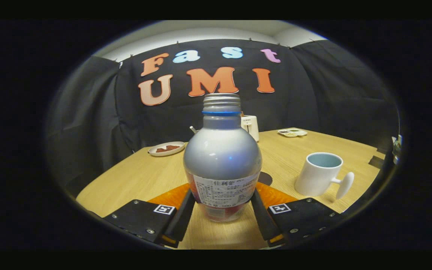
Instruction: Take the bottle from table, then pour the juice into the cup, finally place the bottle on the coaster
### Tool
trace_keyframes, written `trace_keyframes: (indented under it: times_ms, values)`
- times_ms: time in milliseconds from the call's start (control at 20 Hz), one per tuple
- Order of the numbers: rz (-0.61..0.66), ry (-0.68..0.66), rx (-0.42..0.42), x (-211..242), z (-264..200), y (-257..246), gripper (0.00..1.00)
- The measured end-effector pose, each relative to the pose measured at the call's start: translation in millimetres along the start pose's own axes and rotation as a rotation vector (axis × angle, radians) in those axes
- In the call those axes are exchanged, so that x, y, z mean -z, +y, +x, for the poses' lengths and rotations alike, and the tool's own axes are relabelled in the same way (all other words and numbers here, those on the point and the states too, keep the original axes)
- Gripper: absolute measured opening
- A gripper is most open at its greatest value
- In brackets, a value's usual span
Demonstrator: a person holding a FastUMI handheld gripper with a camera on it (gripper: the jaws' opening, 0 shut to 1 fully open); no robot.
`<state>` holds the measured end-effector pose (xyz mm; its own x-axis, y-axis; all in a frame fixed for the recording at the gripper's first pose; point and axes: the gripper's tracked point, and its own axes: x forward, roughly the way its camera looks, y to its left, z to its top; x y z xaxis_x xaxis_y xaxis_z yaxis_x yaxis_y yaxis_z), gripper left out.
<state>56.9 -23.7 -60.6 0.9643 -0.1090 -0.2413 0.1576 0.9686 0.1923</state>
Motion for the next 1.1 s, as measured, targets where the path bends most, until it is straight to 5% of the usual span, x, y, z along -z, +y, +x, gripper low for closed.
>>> trace_keyframes:
  times_ms: [1100]
  values:
    - [0.786, 0.009, -0.012, -35.5, 4.2, -25.4, 0.76]
